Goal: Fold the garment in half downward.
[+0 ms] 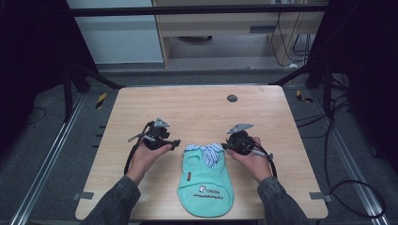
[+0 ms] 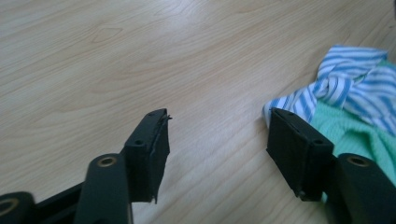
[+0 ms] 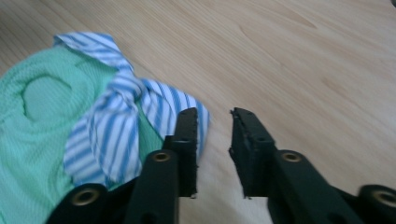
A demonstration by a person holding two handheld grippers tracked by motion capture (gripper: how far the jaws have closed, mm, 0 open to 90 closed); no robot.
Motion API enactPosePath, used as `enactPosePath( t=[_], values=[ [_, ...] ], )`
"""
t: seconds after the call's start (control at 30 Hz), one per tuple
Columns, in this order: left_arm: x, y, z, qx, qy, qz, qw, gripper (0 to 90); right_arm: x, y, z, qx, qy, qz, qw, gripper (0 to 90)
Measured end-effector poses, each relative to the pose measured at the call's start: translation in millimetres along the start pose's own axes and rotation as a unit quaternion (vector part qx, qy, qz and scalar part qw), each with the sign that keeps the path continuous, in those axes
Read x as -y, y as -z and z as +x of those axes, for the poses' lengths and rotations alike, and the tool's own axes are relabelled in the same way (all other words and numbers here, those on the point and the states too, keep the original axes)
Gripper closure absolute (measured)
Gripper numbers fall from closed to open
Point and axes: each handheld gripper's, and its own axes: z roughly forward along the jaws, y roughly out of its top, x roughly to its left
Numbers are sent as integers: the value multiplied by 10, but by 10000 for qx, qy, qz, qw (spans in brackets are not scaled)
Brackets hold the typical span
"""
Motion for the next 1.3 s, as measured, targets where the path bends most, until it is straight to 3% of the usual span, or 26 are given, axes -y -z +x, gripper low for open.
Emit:
enactPosePath(
  t=[0.17,0.3,0.33,0.5,0.7,0.83,0.97,1.03,1.17,1.3],
  values=[
    [-157,-145,-71,118,-211,184,9995,508,-214,-158,2,-149,134,71,9998,819],
    [-229,-226,-177,246,-322,297,9987,501,-258,-222,-9,-189,80,162,9997,813],
    [-253,-295,-231,221,-398,432,9980,492,-253,-288,-43,-281,-67,242,9993,801],
    [-226,-404,-292,212,-450,604,9969,438,-209,-338,-44,-376,-139,327,9987,750],
    [-165,-485,-291,127,-477,737,9961,415,-144,-400,6,-424,-63,494,9979,674],
    [-100,-543,-271,235,-434,896,9947,401,-106,-444,14,-409,-156,581,9974,640],
    [-76,-535,-273,285,-454,805,9953,402,-96,-456,8,-487,-260,589,9967,638],
    [-73,-527,-285,360,-481,781,9951,465,-101,-458,5,-510,-224,608,9966,679],
    [-53,-516,-325,696,-457,750,9937,730,-108,-464,35,-699,-195,623,9954,815],
    [-48,-507,-332,723,-441,721,9938,834,-125,-457,69,-676,-50,646,9956,837]
  ],
)
